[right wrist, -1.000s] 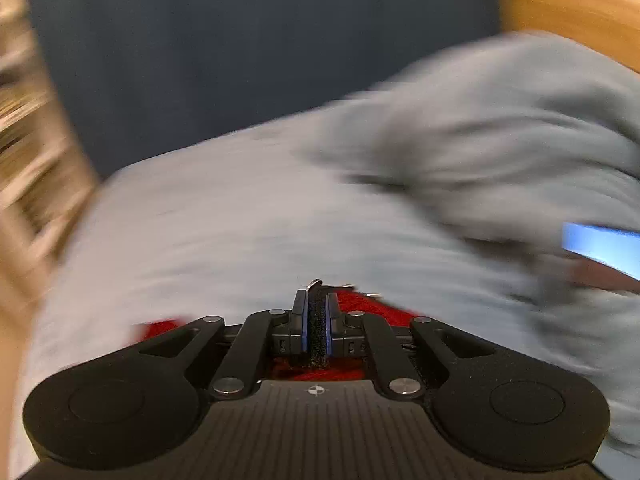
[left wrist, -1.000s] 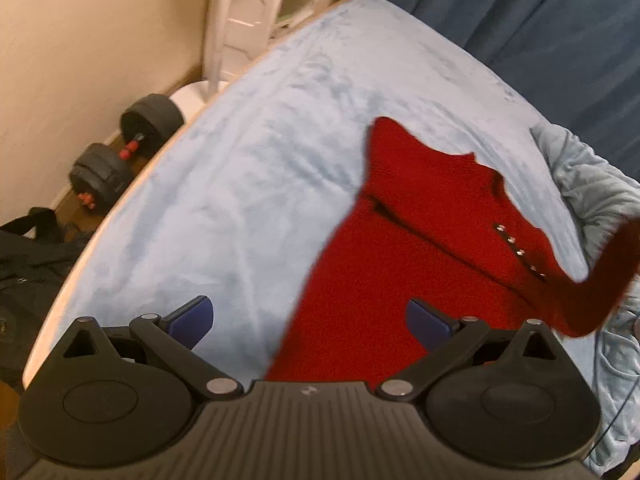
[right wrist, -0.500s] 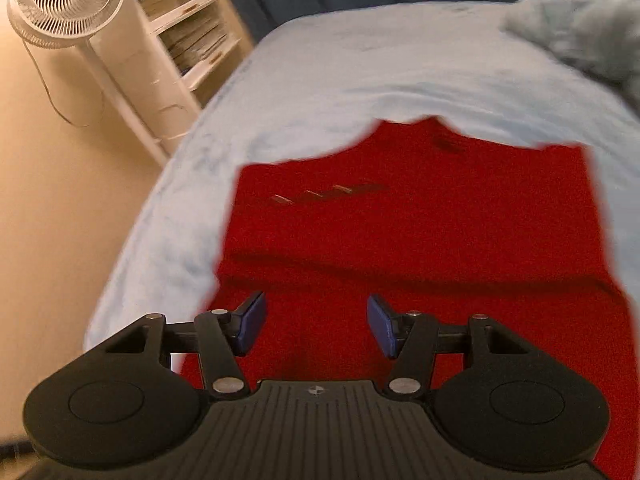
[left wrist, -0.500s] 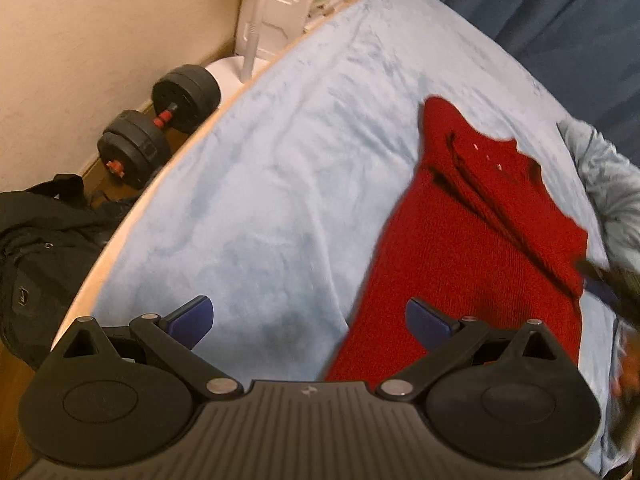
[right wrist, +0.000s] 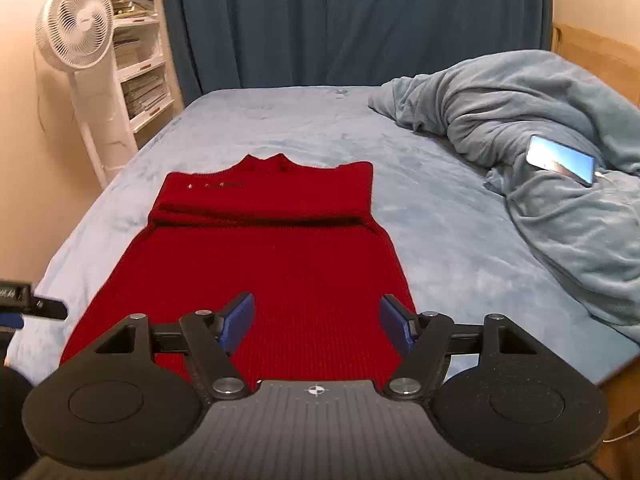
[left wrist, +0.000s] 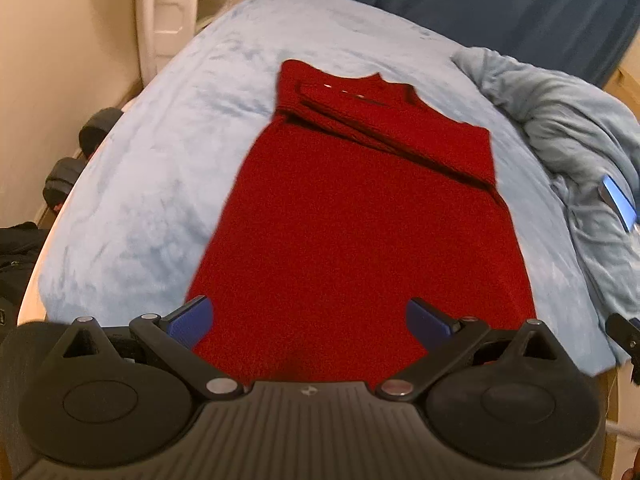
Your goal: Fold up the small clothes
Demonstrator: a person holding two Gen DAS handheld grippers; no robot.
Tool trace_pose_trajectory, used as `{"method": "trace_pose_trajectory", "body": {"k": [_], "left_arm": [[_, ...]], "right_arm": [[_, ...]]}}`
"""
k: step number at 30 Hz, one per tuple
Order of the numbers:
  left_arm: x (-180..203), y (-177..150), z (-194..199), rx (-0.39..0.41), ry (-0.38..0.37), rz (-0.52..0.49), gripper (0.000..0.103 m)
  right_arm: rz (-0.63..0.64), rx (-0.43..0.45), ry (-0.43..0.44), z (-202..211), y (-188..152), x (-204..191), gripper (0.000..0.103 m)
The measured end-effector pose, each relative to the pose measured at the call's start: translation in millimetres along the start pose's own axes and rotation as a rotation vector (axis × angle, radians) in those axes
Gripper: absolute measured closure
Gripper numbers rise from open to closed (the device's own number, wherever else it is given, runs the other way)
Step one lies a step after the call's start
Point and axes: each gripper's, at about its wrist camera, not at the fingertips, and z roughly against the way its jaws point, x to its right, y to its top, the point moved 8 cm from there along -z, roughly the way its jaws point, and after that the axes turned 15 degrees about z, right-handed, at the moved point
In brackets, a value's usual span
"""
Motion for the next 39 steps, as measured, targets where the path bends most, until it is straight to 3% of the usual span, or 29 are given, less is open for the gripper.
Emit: {"method": "trace_pose_trajectory", "body": {"k": [9, 23, 31, 39], "left_arm": [[4.8, -51.7, 35.4, 0.021, 0.002, -0.077, 0.000], [9.0, -56.8, 51.6, 0.059, 0.004, -0.129, 0.001], [-17.1, -29.5, 35.5, 0.080, 0.066, -0.086, 0.000], [-50.4, 33.4, -17.2, 0.118, 0.053, -0.048, 0.000]], "right_arm": [[0.009, 0.033, 0.007, 52.9, -38.7, -25.6, 0.032], [0.027, 0.052, 0.005, 71.6, -50.2, -35.6, 0.031], [-0.013, -0.005, 0.022, 52.9, -56.6, -25.0, 0.031], [-0.103, -0.071, 0.045, -8.2, -55.3, 15.7, 0.027]]}}
